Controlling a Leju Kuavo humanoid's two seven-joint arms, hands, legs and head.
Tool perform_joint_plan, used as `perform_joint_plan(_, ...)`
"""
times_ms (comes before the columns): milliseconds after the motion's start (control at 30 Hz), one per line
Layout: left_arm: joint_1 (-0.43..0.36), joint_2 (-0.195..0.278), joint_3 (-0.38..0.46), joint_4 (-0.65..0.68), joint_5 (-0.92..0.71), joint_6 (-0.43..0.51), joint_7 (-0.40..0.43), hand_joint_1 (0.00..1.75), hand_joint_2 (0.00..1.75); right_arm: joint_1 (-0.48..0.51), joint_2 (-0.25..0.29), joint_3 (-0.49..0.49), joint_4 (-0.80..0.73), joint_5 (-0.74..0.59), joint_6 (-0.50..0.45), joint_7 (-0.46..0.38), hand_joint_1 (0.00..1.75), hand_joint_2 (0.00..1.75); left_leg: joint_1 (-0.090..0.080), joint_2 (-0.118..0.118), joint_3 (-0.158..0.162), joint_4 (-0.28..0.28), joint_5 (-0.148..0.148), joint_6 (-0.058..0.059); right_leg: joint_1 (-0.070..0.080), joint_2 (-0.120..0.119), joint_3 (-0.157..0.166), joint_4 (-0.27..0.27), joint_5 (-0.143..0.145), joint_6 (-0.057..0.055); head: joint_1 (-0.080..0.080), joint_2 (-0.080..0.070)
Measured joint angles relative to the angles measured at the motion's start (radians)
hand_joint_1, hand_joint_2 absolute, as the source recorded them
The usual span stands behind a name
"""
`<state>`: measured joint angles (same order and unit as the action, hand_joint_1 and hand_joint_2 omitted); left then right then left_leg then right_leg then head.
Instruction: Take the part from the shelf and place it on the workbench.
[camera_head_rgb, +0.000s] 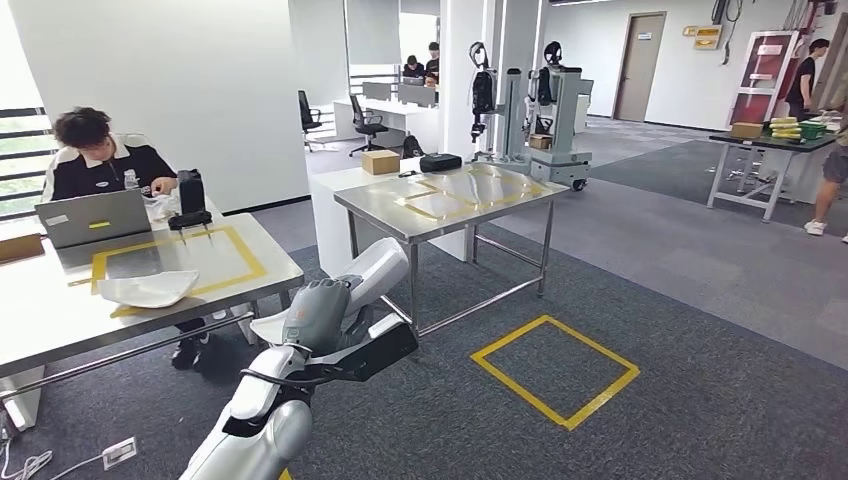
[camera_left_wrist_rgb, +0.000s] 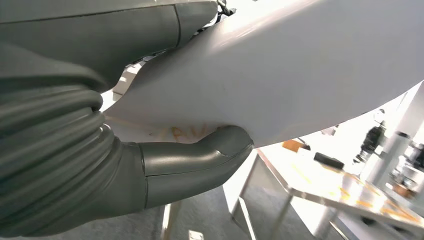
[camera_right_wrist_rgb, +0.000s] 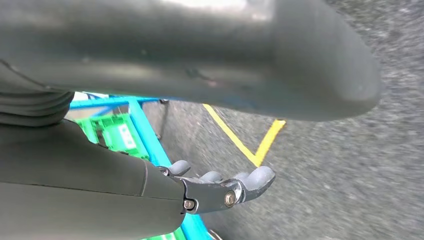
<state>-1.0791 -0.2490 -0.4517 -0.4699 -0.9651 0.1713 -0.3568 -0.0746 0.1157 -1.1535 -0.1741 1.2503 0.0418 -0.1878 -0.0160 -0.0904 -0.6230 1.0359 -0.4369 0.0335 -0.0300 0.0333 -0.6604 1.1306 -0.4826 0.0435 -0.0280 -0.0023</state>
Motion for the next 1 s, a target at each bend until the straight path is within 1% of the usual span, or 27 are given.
perform_joint_plan(33, 0.000, 0.000, 0.000, 0.000, 0.000, 0.000, 0.001, 1.75, 1.75, 0.000, 0.000, 0.000, 0.000, 0.000, 0.002, -0.003, 0.00, 0.00, 0.001, -0.012, -0.003, 0.004, -0.002, -0.006, -0.002, 0.020, 0.022, -0.048, 0.015, -0.002, 0.000, 0.000)
perform_joint_plan(67, -0.001, -0.001, 0.000, 0.000, -0.001, 0.000, 0.001, 1.75, 1.75, 0.000, 0.000, 0.001, 0.000, 0.000, 0.004, -0.007, 0.00, 0.00, 0.002, -0.023, -0.007, 0.006, -0.003, -0.013, -0.002, 0.035, 0.035, -0.074, 0.018, -0.005, 0.000, 0.000)
perform_joint_plan(100, -0.001, 0.000, 0.000, 0.001, -0.001, 0.000, 0.001, 1.75, 1.75, -0.001, 0.000, 0.001, 0.000, 0.000, 0.005, -0.010, 0.00, 0.00, 0.003, -0.034, -0.010, 0.005, -0.001, -0.019, -0.001, 0.039, 0.039, -0.078, 0.013, -0.010, 0.000, 0.000)
perform_joint_plan(133, -0.001, 0.001, 0.000, 0.001, -0.001, 0.000, 0.001, 1.75, 1.75, -0.002, 0.000, 0.001, 0.000, 0.000, 0.005, -0.014, 0.00, 0.00, 0.004, -0.045, -0.013, 0.003, 0.001, -0.026, 0.000, 0.029, 0.042, -0.082, 0.015, -0.018, 0.000, 0.000)
perform_joint_plan(167, -0.001, 0.003, 0.000, 0.001, -0.001, 0.000, 0.002, 1.75, 1.75, -0.003, 0.001, 0.001, 0.000, 0.001, 0.006, -0.013, 0.00, 0.00, 0.004, -0.044, -0.015, 0.003, 0.001, -0.032, -0.001, 0.018, 0.045, -0.086, 0.016, -0.025, 0.000, 0.000)
perform_joint_plan(200, -0.001, 0.005, 0.000, 0.001, -0.001, 0.000, 0.002, 1.75, 1.75, -0.003, 0.001, 0.001, 0.000, 0.001, 0.007, -0.013, 0.00, 0.00, 0.003, -0.026, -0.020, 0.012, -0.006, -0.038, -0.002, 0.007, 0.048, -0.090, 0.017, -0.033, -0.001, 0.000)
perform_joint_plan(233, -0.002, 0.006, 0.001, 0.001, -0.001, 0.000, 0.003, 1.75, 1.75, -0.003, 0.002, 0.001, 0.000, 0.002, 0.008, -0.012, 0.00, 0.00, 0.001, 0.003, -0.034, 0.040, -0.022, -0.043, -0.002, -0.005, 0.052, -0.094, 0.018, -0.040, -0.001, 0.000)
perform_joint_plan(267, -0.002, 0.007, 0.001, 0.001, -0.001, 0.000, 0.004, 1.75, 1.75, -0.002, 0.002, 0.001, 0.000, 0.002, 0.009, -0.011, 0.00, 0.00, 0.001, 0.038, -0.058, 0.090, -0.048, -0.046, -0.001, -0.018, 0.055, -0.096, 0.017, -0.046, -0.002, 0.000)
perform_joint_plan(300, -0.002, 0.007, 0.001, 0.001, -0.001, 0.000, 0.005, 1.75, 1.75, -0.001, 0.002, 0.001, 0.000, 0.002, 0.010, -0.011, 0.00, 0.00, 0.003, 0.064, -0.091, 0.157, -0.080, -0.050, 0.001, -0.030, 0.057, -0.097, 0.015, -0.051, -0.002, 0.000)
perform_joint_plan(333, -0.001, 0.007, 0.001, 0.001, -0.002, 0.000, 0.005, 1.75, 1.75, 0.001, 0.002, 0.001, 0.000, 0.003, 0.010, -0.011, 0.00, 0.00, 0.006, 0.076, -0.126, 0.225, -0.107, -0.053, 0.003, -0.043, 0.058, -0.097, 0.014, -0.053, -0.002, 0.000)
perform_joint_plan(367, 0.002, 0.007, 0.001, 0.001, -0.002, 0.000, 0.006, 1.75, 1.75, 0.001, 0.002, 0.001, 0.000, 0.003, 0.011, -0.011, 0.00, 0.00, 0.009, 0.081, -0.151, 0.273, -0.120, -0.055, 0.003, -0.056, 0.059, -0.096, 0.012, -0.054, -0.002, 0.000)
perform_joint_plan(400, 0.004, 0.007, 0.001, 0.001, -0.002, 0.000, 0.007, 1.75, 1.75, 0.001, 0.002, 0.001, 0.000, 0.003, 0.011, -0.011, 0.00, 0.00, 0.011, 0.084, -0.158, 0.285, -0.114, -0.056, 0.004, -0.068, 0.061, -0.096, 0.010, -0.054, -0.002, 0.000)
perform_joint_plan(433, 0.006, 0.008, 0.001, 0.001, -0.002, 0.000, 0.007, 1.75, 1.75, 0.001, 0.002, 0.001, 0.000, 0.003, 0.011, -0.011, 0.00, 0.00, 0.012, 0.088, -0.142, 0.254, -0.089, -0.055, 0.004, -0.080, 0.065, -0.096, 0.007, -0.054, -0.002, 0.000)
perform_joint_plan(467, 0.006, 0.008, 0.001, 0.001, -0.002, 0.000, 0.008, 1.75, 1.75, 0.001, 0.002, 0.001, 0.000, 0.003, 0.012, -0.011, 0.00, 0.00, 0.011, 0.098, -0.107, 0.189, -0.054, -0.051, 0.005, -0.091, 0.070, -0.096, 0.004, -0.052, -0.002, 0.000)
perform_joint_plan(533, 0.003, 0.007, 0.001, 0.000, -0.002, 0.000, 0.009, 1.75, 1.75, 0.000, 0.002, 0.001, 0.000, 0.004, 0.013, -0.012, 0.00, 0.00, 0.001, 0.141, -0.033, 0.050, -0.006, -0.037, 0.010, -0.114, 0.080, -0.096, -0.004, -0.046, -0.002, 0.000)
perform_joint_plan(567, 0.001, 0.006, 0.001, 0.000, -0.002, 0.000, 0.009, 1.75, 1.75, 0.000, 0.002, 0.001, 0.000, 0.004, 0.013, -0.013, 0.00, 0.00, -0.004, 0.155, -0.012, 0.011, 0.002, -0.030, 0.012, -0.125, 0.084, -0.096, -0.007, -0.041, -0.002, 0.000)
perform_joint_plan(600, 0.000, 0.005, 0.001, 0.000, -0.002, 0.000, 0.009, 1.75, 1.75, -0.001, 0.003, 0.001, 0.000, 0.004, 0.014, -0.014, 0.00, 0.00, -0.009, 0.159, -0.004, -0.004, 0.000, -0.026, 0.014, -0.136, 0.087, -0.097, -0.009, -0.037, -0.001, 0.000)
perform_joint_plan(667, 0.000, 0.007, 0.001, 0.000, -0.003, -0.001, 0.010, 1.75, 1.75, -0.003, 0.003, 0.001, 0.000, 0.004, 0.015, -0.012, 0.00, 0.00, -0.006, 0.134, -0.001, -0.013, 0.005, -0.016, 0.014, -0.153, 0.094, -0.101, -0.014, -0.026, -0.001, 0.000)
perform_joint_plan(700, -0.001, 0.008, 0.001, 0.000, -0.004, -0.001, 0.010, 1.75, 1.75, -0.005, 0.004, 0.002, 0.000, 0.004, 0.016, -0.008, 0.00, 0.00, -0.003, 0.121, 0.003, -0.019, 0.008, -0.012, 0.012, -0.140, 0.093, -0.095, -0.019, -0.020, -0.001, 0.000)
perform_joint_plan(733, -0.002, 0.007, 0.001, -0.001, -0.006, -0.001, 0.011, 1.75, 1.75, -0.006, 0.004, 0.002, 0.000, 0.004, 0.017, -0.004, 0.00, 0.00, 0.002, 0.110, 0.007, -0.025, 0.011, -0.007, 0.010, -0.116, 0.085, -0.074, -0.033, -0.015, 0.000, 0.000)
perform_joint_plan(800, -0.004, 0.003, 0.002, 0.000, -0.008, -0.001, 0.011, 1.75, 1.75, -0.005, 0.002, 0.002, 0.000, 0.004, 0.017, 0.000, 0.00, 0.00, 0.008, 0.088, 0.010, -0.030, 0.014, -0.001, 0.008, -0.056, 0.032, 0.030, -0.082, -0.006, 0.001, 0.000)
perform_joint_plan(833, -0.003, 0.001, 0.002, 0.000, -0.010, -0.001, 0.011, 1.75, 1.75, -0.004, 0.001, 0.002, 0.000, 0.004, 0.017, 0.000, 0.00, 0.00, 0.009, 0.076, 0.010, -0.030, 0.014, 0.001, 0.008, -0.043, -0.005, 0.097, -0.107, -0.003, 0.001, 0.000)
perform_joint_plan(867, -0.001, 0.000, 0.002, 0.002, -0.010, -0.002, 0.011, 1.75, 1.75, -0.003, 0.000, 0.002, 0.000, 0.004, 0.017, -0.001, 0.00, 0.00, 0.009, 0.063, 0.009, -0.028, 0.014, 0.001, 0.007, -0.038, -0.039, 0.152, -0.121, 0.000, 0.002, 0.000)
perform_joint_plan(900, 0.002, 0.000, 0.002, 0.003, -0.011, -0.002, 0.011, 1.75, 1.75, -0.001, 0.000, 0.002, 0.000, 0.004, 0.017, 0.000, 0.00, 0.00, 0.010, 0.049, 0.009, -0.026, 0.013, 0.001, 0.006, -0.037, -0.059, 0.177, -0.116, 0.001, 0.002, 0.000)
perform_joint_plan(933, 0.004, 0.000, 0.002, 0.005, -0.011, -0.002, 0.011, 1.75, 1.75, -0.001, -0.001, 0.002, 0.000, 0.004, 0.017, 0.000, 0.00, 0.00, 0.011, 0.035, 0.009, -0.023, 0.011, -0.001, 0.005, -0.036, -0.060, 0.162, -0.092, 0.003, 0.002, 0.000)
perform_joint_plan(967, 0.005, 0.000, 0.002, 0.006, -0.011, -0.002, 0.011, 1.75, 1.75, 0.000, -0.001, 0.002, 0.000, 0.004, 0.018, 0.000, 0.00, 0.00, 0.013, 0.021, 0.009, -0.018, 0.009, -0.005, 0.002, -0.030, -0.041, 0.110, -0.053, 0.005, 0.002, 0.000)
perform_joint_plan(1000, 0.005, 0.000, 0.002, 0.006, -0.012, -0.002, 0.012, 1.75, 1.75, 0.000, -0.002, 0.002, 0.000, 0.005, 0.019, 0.001, 0.00, 0.00, 0.015, 0.008, 0.008, -0.012, 0.005, -0.010, -0.003, -0.012, -0.012, 0.040, -0.018, 0.007, 0.002, 0.000)
